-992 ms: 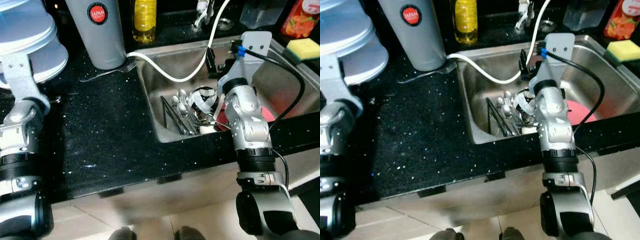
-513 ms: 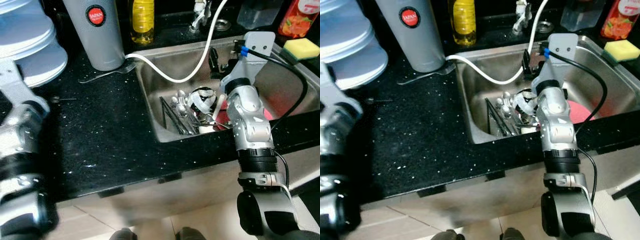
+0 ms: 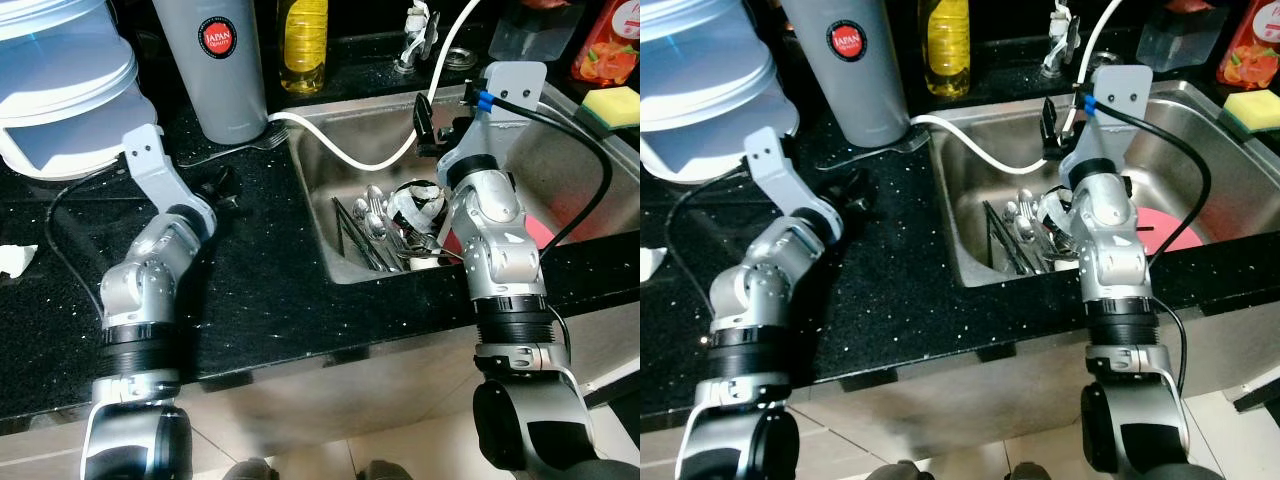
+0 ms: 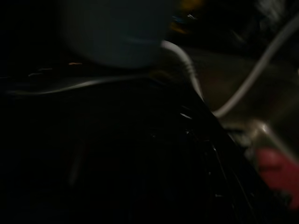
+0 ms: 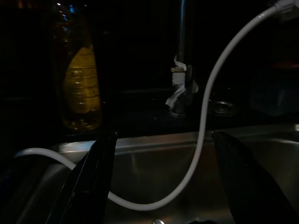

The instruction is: Kitchen organization

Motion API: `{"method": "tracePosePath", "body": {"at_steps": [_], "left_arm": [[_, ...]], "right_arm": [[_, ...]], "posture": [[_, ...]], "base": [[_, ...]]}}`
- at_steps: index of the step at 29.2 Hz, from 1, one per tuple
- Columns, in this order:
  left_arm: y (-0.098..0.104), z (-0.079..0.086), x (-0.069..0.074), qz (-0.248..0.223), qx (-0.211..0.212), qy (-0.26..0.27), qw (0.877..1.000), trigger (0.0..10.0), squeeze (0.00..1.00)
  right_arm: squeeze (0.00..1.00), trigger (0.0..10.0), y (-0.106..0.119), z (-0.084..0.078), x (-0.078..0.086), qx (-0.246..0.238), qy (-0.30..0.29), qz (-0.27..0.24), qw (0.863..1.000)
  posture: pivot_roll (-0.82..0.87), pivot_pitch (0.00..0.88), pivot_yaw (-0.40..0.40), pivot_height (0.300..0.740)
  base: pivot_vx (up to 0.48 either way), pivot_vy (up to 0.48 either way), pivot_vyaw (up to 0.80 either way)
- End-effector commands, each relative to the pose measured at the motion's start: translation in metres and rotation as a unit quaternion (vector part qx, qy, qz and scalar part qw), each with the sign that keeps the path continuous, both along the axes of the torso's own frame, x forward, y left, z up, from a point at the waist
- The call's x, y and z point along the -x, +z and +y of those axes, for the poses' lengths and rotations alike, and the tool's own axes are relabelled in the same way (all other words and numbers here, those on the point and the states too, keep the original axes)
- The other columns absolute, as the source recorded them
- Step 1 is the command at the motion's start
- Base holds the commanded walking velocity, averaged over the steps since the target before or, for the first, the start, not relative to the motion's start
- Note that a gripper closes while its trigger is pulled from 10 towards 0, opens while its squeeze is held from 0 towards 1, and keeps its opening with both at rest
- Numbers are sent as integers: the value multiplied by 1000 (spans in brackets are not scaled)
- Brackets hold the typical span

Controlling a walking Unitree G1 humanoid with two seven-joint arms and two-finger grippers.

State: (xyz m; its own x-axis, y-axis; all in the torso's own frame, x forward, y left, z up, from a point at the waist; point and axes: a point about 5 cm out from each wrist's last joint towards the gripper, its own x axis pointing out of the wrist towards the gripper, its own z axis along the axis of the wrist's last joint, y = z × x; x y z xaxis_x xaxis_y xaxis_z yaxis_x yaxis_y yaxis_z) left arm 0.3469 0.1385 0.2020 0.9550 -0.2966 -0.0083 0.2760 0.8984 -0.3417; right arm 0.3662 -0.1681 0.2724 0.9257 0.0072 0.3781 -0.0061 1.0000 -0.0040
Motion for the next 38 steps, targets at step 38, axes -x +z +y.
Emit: {"method": "tracePosePath", "body": {"at_steps": [38], "left_arm": [[-33, 155, 42, 100, -121, 318, 935, 10000, 0]], "right_arm": [[0, 10000, -13, 91, 54, 145, 471, 6, 870]], "posture": [[23, 93, 30, 740]], "base": [[0, 0, 0]]}}
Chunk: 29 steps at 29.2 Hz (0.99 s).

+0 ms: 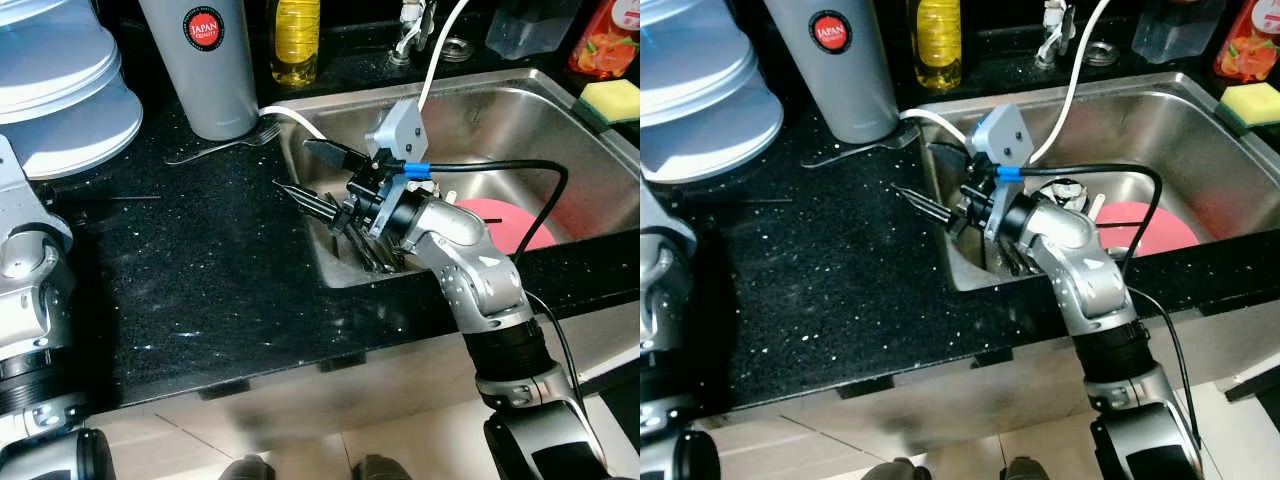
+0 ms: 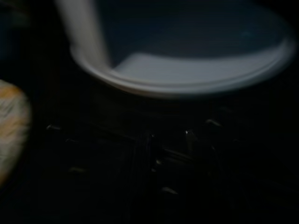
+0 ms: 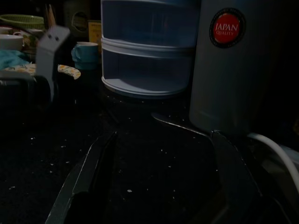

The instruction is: Kitchen organization

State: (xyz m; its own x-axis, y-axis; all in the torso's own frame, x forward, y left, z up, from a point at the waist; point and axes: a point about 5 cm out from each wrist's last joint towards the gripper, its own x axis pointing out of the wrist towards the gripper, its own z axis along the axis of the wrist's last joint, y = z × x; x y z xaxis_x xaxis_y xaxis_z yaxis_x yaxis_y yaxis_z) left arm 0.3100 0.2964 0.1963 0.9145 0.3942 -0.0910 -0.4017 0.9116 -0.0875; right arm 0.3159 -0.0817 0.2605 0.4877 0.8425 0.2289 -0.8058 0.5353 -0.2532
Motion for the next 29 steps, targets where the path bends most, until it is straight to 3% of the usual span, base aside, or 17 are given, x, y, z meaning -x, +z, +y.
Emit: {"method": "tracePosePath", "body": {"at_steps": [1, 5, 8, 13, 15, 17, 18, 19, 20, 21, 22, 24, 29], "left_arm": [[-32, -10, 5, 55, 34, -45, 997, 10000, 0], [-38, -20, 4, 65, 70, -91, 991, 10000, 0], [-41, -31, 4, 77, 121, -133, 981, 10000, 0], [-41, -50, 5, 97, 108, -195, 970, 10000, 0], [-42, -63, 7, 111, 82, -235, 962, 10000, 0], [-42, -63, 7, 111, 82, -235, 962, 10000, 0], [-41, -68, 7, 118, 54, -252, 959, 10000, 0], [-41, -68, 7, 118, 54, -252, 959, 10000, 0], [-39, -70, 6, 120, 19, -256, 959, 10000, 0], [-32, -65, 3, 115, -27, -236, 964, 10000, 0], [-32, -65, 3, 115, -27, -236, 964, 10000, 0], [-9, -44, -5, 84, -95, -173, 977, 10000, 0], [28, -15, -7, 16, -122, -100, 987, 10000, 0]], "right_arm": [[0, 10000, 0, 5, 5, 0, 18, 2, 1000], [0, 10000, 1, 5, 7, -3, 25, 1, 1000], [0, 10000, 3, 5, 10, -13, 34, 1, 999], [0, 10000, 4, 4, 11, -17, 36, 1, 999], [0, 10000, 5, 4, 12, -20, 39, 0, 999], [0, 10000, 5, 4, 12, -20, 39, 0, 999], [0, 10000, 6, 5, 12, -22, 41, 0, 999], [0, 10000, 6, 5, 12, -22, 41, 0, 999], [0, 10000, 6, 5, 12, -24, 44, -1, 999], [0, 10000, 7, 6, 13, -27, 46, 0, 999], [0, 10000, 7, 6, 13, -27, 46, 0, 999], [0, 10000, 8, 6, 13, -31, 48, 1, 998], [0, 10000, 2, 3, 8, -13, 27, 11, 999]], "posture": [[25, 92, 30, 740], [22, 92, 33, 740], [21, 93, 36, 740], [22, 95, 37, 740], [25, 98, 37, 740], [25, 98, 37, 740], [27, 100, 37, 740], [27, 100, 37, 740], [27, 101, 37, 740], [27, 103, 38, 740], [27, 103, 38, 740], [27, 106, 37, 740], [26, 111, 38, 740]], "base": [[0, 0, 0], [0, 0, 0], [0, 0, 0], [0, 0, 0], [0, 0, 0], [0, 0, 0], [0, 0, 0], [0, 0, 0], [0, 0, 0], [0, 0, 0], [0, 0, 0], [0, 0, 0], [0, 0, 0]]}}
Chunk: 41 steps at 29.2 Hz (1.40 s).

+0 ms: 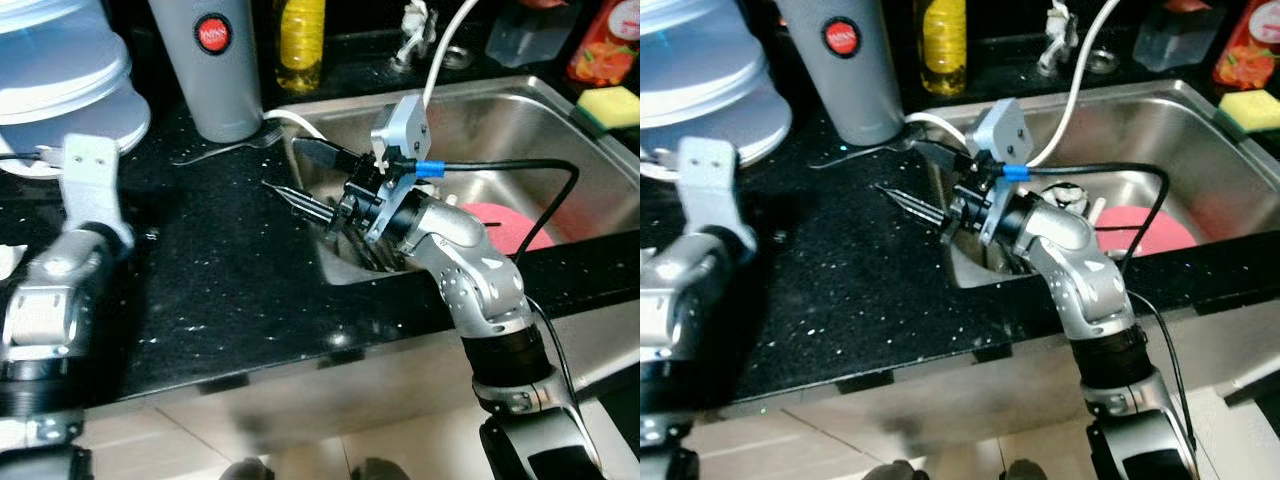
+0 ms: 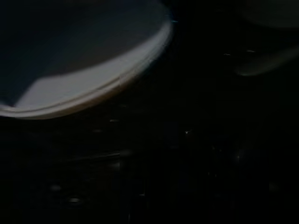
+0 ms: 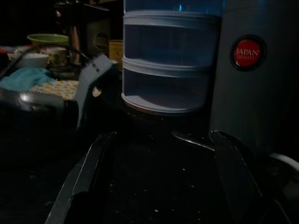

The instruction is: Kitchen organization

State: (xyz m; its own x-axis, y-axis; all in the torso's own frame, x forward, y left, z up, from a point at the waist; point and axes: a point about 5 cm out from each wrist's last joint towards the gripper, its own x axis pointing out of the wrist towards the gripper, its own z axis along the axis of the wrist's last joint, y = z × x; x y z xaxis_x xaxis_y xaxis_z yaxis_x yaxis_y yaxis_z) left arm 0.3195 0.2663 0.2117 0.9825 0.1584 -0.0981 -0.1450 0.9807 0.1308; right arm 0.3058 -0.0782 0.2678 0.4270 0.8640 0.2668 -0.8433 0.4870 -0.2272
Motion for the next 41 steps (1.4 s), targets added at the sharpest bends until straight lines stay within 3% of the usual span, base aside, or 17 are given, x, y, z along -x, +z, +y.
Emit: {"method": "tracePosePath", "body": {"at_steps": [1, 3, 6, 12, 13, 14, 17, 20, 24, 26, 27, 29, 32, 39, 41], "left_arm": [[13, 15, 3, -24, -16, 30, 999, 10000, 0], [24, 23, 4, -51, -13, 50, 997, 10000, 0], [24, 35, 5, -59, 16, 83, 995, 10000, 0], [11, 47, 2, -30, 49, 102, 993, 10000, 0], [-6, 54, 1, -2, 92, 108, 990, 10000, 0], [-6, 54, 1, -2, 92, 108, 990, 10000, 0], [-25, 57, 1, 25, 166, 117, 979, 10000, 0], [-31, 54, 0, 36, 197, 105, 974, 10000, 0], [-39, 44, 0, 59, 211, 65, 974, 10000, 0], [-41, 25, -1, 72, 201, -2, 977, 10000, 0], [-41, 25, -1, 72, 201, -2, 977, 10000, 0], [-40, 6, -1, 79, 188, -56, 977, 10000, 0], [-39, -4, -2, 82, 179, -78, 977, 10000, 0], [-31, -53, -4, 83, 183, -169, 965, 10000, 0], [-29, -58, -3, 76, 174, -180, 965, 10000, 0]], "right_arm": [[0, 10000, -5, -1, -2, 10, -9, 10, 1000], [0, 10000, -9, -3, -11, 23, -41, 17, 999], [0, 10000, -3, -4, -19, 12, -64, 17, 998], [0, 10000, 1, -4, -19, 2, -70, 15, 997], [0, 10000, 0, -5, -19, 2, -73, 16, 997], [0, 10000, 0, -5, -19, 2, -73, 16, 997], [0, 10000, -1, -7, -19, 2, -79, 16, 997], [0, 10000, 0, -7, -19, 1, -80, 15, 997], [0, 10000, 1, -8, -19, -1, -82, 14, 997], [0, 10000, 1, -8, -19, -3, -82, 14, 997], [0, 10000, 1, -8, -19, -3, -82, 14, 997], [0, 10000, 1, -7, -19, -4, -80, 13, 997], [0, 10000, 2, -6, -19, -5, -79, 13, 997], [0, 10000, 2, -4, -19, -8, -76, 12, 997], [0, 10000, 2, -4, -19, -9, -76, 12, 997]], "posture": [[26, 111, 38, 740], [24, 113, 36, 740], [29, 114, 30, 740], [25, 114, 31, 740], [22, 118, 30, 740], [22, 118, 30, 740], [15, 121, 33, 740], [13, 123, 34, 740], [14, 124, 34, 740], [17, 124, 31, 740], [17, 124, 31, 740], [20, 123, 29, 740], [21, 122, 29, 740], [22, 119, 29, 740], [20, 119, 31, 740]], "base": [[0, 0, 0], [0, 0, 0], [0, 0, 0], [0, 0, 0], [0, 0, 0], [0, 0, 0], [0, 0, 0], [0, 0, 0], [0, 0, 0], [0, 0, 0], [0, 0, 0], [0, 0, 0], [0, 0, 0], [0, 0, 0], [0, 0, 0]]}}
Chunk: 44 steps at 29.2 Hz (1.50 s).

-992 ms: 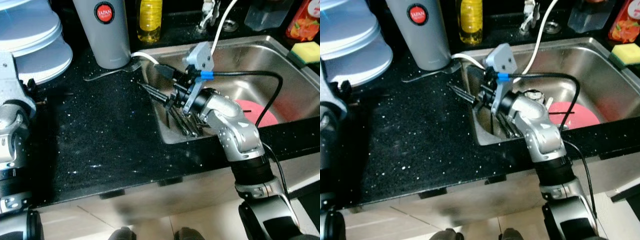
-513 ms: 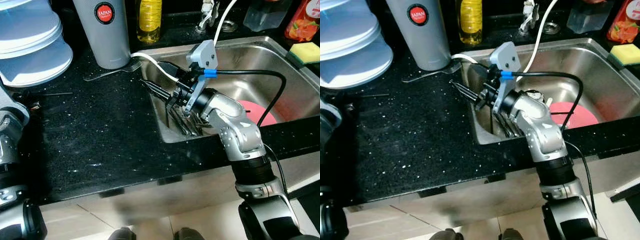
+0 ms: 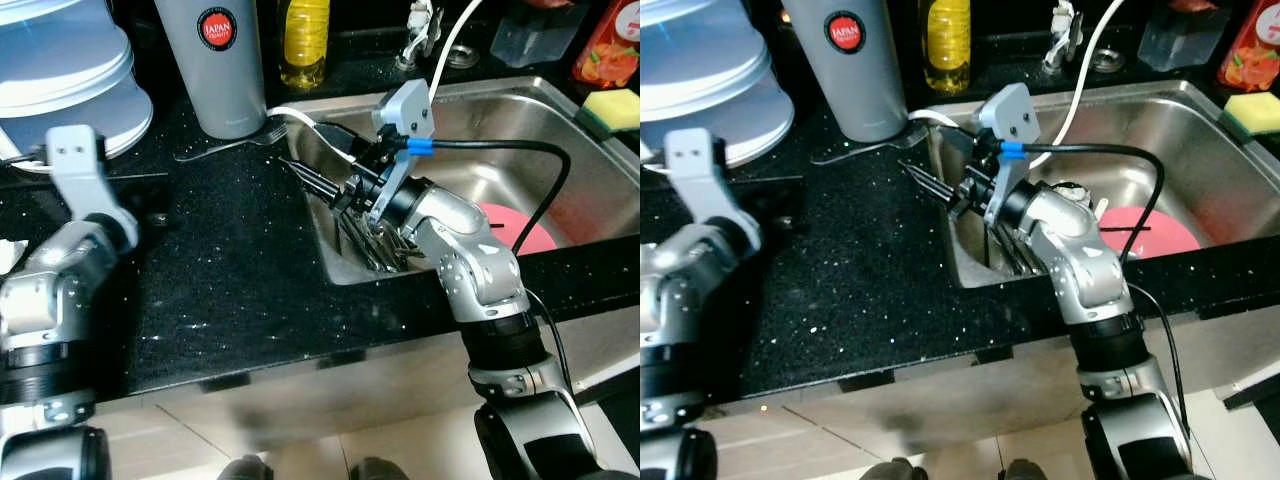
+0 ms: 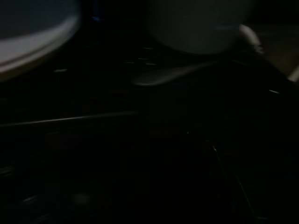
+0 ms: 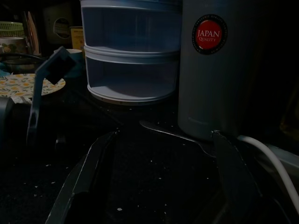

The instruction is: Kitchen organization

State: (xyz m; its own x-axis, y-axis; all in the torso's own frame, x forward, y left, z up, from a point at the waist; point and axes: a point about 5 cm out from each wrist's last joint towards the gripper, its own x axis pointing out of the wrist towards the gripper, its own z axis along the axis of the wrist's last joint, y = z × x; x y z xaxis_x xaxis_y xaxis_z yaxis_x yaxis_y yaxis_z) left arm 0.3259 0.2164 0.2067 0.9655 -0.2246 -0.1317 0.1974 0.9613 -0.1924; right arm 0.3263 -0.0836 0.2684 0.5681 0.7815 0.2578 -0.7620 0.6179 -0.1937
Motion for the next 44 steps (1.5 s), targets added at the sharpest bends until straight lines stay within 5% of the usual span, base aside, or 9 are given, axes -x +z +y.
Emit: {"method": "tracePosePath", "body": {"at_steps": [1, 4, 9, 24, 30, 38, 44], "left_arm": [[-21, -10, 3, 43, -6, -21, 999, 10000, 0], [-5, -2, -2, -1, -38, 14, 999, 10000, 0], [30, 36, -14, -78, -77, 103, 989, 10000, 0], [16, 65, -44, -42, -51, 184, 981, 10000, 0], [2, 91, -46, 0, -33, 216, 976, 10000, 0], [-26, 68, -46, 71, 1, 162, 984, 10000, 0], [-41, 6, -32, 33, 37, 41, 998, 10000, 0]], "right_arm": [[0, 10000, 2, 1, 1, -3, 4, -6, 1000], [0, 10000, 2, 1, 1, -5, 3, -7, 1000], [0, 10000, 3, 1, 2, -8, 4, -9, 1000], [0, 10000, 14, -4, 11, -23, -2, -23, 999], [0, 10000, 16, -29, 16, -36, -53, -17, 998], [0, 10000, 12, -29, 18, -40, -57, -9, 998], [0, 10000, 13, -27, 17, -44, -55, -5, 998]], "posture": [[20, 119, 31, 740], [18, 118, 32, 740], [21, 118, 30, 740], [-32, 182, 57, 740], [-50, 226, 90, 740], [-34, 228, 92, 740], [-25, 217, 82, 740]], "base": [[0, 0, 0], [0, 0, 0], [0, 0, 0], [0, 0, 0], [0, 0, 0], [0, 0, 0], [0, 0, 0]]}}
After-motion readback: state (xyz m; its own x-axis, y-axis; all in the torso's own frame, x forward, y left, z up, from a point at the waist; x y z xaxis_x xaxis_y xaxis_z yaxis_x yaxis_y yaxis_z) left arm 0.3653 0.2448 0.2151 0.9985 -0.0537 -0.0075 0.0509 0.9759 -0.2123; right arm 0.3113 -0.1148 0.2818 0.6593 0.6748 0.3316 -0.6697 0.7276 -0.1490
